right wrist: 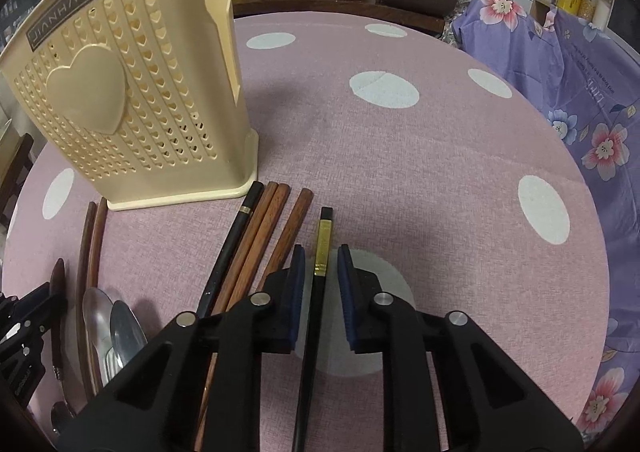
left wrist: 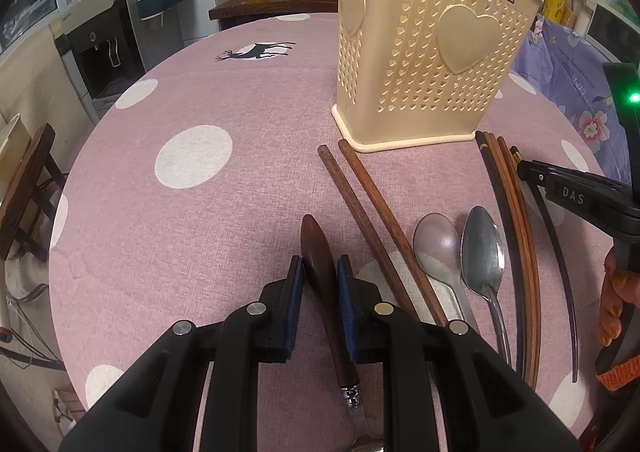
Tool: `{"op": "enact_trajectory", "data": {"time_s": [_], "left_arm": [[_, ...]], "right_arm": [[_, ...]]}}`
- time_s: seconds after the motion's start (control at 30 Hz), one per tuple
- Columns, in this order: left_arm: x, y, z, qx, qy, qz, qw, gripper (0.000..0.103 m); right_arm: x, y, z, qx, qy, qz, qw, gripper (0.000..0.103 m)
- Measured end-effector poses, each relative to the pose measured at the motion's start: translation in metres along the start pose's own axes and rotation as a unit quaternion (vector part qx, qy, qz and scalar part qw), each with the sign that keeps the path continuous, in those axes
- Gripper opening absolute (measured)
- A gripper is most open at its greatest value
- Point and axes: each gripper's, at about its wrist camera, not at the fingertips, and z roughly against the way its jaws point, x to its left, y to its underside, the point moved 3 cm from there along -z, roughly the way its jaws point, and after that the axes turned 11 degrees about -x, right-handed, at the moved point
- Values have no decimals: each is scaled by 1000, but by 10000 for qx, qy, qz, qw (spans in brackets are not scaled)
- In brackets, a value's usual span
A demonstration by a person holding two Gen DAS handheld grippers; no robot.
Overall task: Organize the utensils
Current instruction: 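Close left tool on the spoon handle while right tool closes on the black chopstick, then lift and lower the spoon and black chopstick into the beige basket with both tools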
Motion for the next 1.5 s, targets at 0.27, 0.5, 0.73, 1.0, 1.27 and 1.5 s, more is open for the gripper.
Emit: {"op": "enact_trajectory", "data": {"time_s": [0.27, 0.5, 0.73, 1.0, 1.27, 1.5], "left_arm": [[0, -1, -1, -82, 87, 75, 9999, 17], [4, -6, 3, -246, 250, 197, 9992, 16], [15, -37, 55, -920, 602, 345, 9933, 16], [25, -64, 111, -1517, 807, 217, 9849, 16], [29, -60, 107, -1548, 767, 242, 9847, 16], [33, -65, 122, -1708, 835, 206, 9815, 16]], "right_arm": [[-4, 0, 0, -118, -95, -128, 9998, 8], [-15, -3, 10, -310, -410, -508, 9974, 8], [-30, -25, 70, -967, -918, -789, 9879, 8], [-54, -48, 158, -1778, -1259, -735, 9732, 8], [-62, -49, 172, -1798, -1283, -789, 9721, 8], [-59, -55, 191, -1985, -1279, -620, 9697, 8]]}}
